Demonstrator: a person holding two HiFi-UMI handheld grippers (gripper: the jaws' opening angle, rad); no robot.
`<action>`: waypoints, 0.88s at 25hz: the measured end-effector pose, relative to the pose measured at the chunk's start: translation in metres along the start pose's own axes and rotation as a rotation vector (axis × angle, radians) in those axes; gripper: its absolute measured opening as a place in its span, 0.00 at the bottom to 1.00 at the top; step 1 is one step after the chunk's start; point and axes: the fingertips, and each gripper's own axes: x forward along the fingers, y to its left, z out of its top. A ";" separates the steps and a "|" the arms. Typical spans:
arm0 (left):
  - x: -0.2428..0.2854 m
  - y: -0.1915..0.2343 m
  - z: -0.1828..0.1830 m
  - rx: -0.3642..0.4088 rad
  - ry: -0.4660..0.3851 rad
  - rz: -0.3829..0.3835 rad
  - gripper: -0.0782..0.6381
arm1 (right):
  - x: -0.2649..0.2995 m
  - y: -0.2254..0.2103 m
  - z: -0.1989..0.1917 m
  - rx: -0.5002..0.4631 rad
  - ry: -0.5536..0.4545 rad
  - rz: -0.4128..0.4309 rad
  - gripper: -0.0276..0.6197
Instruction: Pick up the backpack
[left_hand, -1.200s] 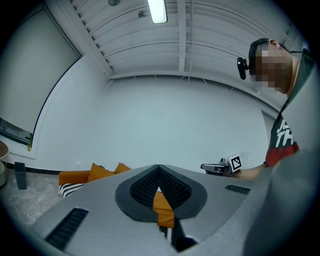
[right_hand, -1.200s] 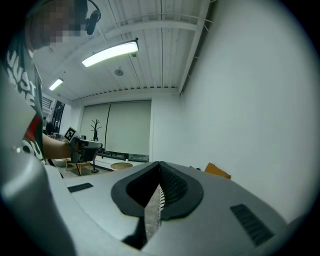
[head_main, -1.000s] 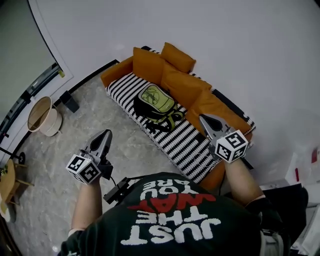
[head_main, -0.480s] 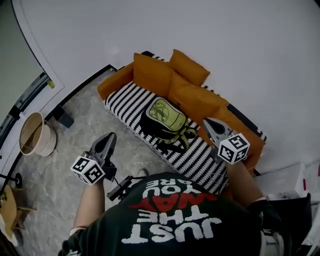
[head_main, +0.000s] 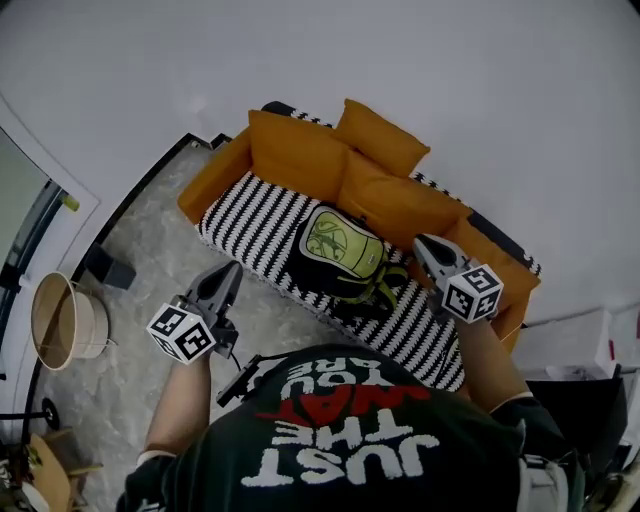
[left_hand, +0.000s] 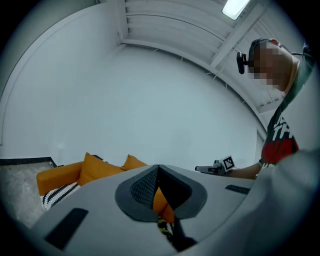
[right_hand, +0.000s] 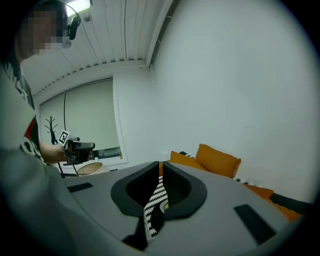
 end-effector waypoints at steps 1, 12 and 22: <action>0.009 0.006 -0.002 -0.006 0.012 -0.008 0.12 | 0.006 -0.007 -0.004 0.012 0.012 -0.011 0.09; 0.112 0.047 -0.024 -0.001 0.139 0.051 0.12 | 0.074 -0.124 -0.051 0.105 0.131 0.010 0.09; 0.205 0.111 -0.109 -0.059 0.328 0.168 0.13 | 0.154 -0.218 -0.140 0.158 0.320 0.083 0.27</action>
